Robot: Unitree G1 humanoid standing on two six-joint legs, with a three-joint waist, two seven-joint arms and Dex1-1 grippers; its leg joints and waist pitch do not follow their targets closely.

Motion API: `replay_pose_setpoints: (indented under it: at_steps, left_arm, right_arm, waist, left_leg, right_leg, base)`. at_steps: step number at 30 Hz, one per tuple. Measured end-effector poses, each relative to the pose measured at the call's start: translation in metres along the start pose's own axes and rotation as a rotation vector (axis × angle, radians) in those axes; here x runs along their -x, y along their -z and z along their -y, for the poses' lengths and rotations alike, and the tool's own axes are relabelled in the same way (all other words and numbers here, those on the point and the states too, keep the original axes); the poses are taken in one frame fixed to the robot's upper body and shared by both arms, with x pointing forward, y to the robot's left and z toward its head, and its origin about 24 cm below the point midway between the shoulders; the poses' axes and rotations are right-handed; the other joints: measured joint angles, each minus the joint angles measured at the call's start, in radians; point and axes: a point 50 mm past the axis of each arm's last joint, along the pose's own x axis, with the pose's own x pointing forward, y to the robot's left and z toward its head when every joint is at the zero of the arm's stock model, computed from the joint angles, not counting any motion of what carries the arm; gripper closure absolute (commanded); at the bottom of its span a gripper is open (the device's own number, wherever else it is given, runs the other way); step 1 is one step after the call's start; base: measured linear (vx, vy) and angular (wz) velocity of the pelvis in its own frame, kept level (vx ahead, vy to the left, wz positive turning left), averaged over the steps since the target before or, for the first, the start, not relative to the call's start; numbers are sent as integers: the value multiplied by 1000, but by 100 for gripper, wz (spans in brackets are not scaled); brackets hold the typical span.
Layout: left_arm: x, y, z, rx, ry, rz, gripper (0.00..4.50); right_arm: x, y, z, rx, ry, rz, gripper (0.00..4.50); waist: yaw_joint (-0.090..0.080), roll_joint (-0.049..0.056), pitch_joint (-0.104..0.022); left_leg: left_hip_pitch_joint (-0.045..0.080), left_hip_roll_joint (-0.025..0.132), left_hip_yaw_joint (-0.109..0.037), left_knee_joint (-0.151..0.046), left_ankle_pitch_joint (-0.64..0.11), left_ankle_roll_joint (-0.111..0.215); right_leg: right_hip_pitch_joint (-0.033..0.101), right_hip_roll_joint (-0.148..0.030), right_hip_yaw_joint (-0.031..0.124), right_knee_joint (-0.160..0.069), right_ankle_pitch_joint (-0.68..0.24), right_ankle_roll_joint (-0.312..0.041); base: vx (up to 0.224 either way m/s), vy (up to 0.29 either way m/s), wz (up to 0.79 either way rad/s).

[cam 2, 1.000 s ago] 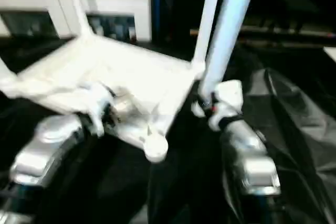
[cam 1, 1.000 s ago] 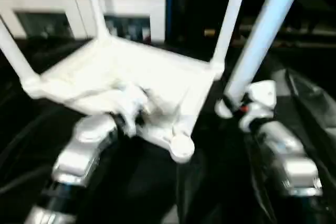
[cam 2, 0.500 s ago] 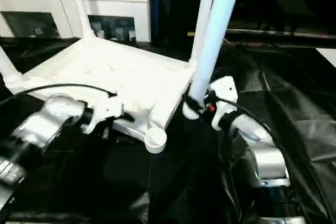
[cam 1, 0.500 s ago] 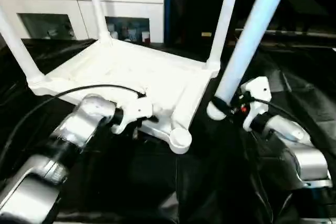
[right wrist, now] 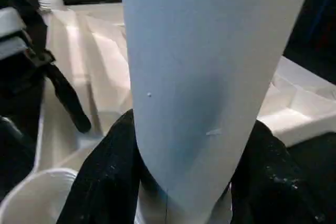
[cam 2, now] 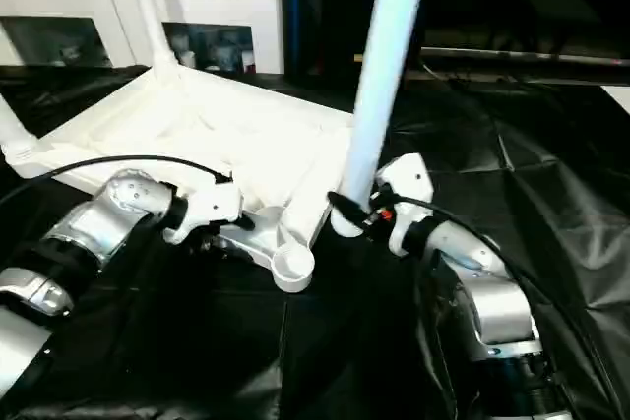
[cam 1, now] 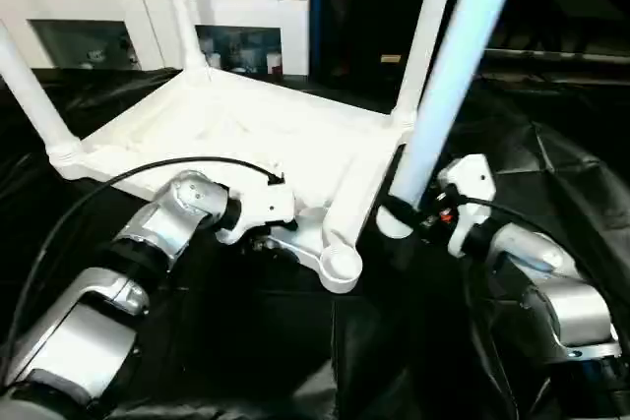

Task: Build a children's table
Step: Pick table leg

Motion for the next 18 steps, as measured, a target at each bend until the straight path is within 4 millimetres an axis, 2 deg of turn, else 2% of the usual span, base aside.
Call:
replay_pose_setpoints:
  at_steps: [6,9,12,18]
  left_arm:
    - [1,2,0,2,14,-2,237]
    - [2,1,0,6,38,4,255]
    - [4,0,1,6,67,8,296]
    - [6,-2,-1,2,84,0,342]
  right_arm:
    - [-2,0,-2,-3,-9,1,261]
    - [-3,1,-4,-1,-20,-4,261]
    - [-5,2,-6,-1,-30,-11,261]
    - [-7,3,-7,1,-33,-15,261]
  waist:
    - [4,0,0]
    - [5,-5,3]
    - [5,-10,6]
    - [5,-11,6]
  left_leg:
    - [1,0,1,0,0,0]
    - [1,0,1,-1,0,-1]
    - [0,0,1,-2,1,-1]
    - [-1,1,2,-3,1,-1]
  right_leg:
    - [0,0,1,0,0,0]
    - [0,0,1,0,0,0]
    - [-1,0,0,0,0,0]
    - [-3,0,1,-1,0,0]
  base:
    - [0,0,0]
    - [0,0,0]
    - [0,0,0]
    - [0,0,0]
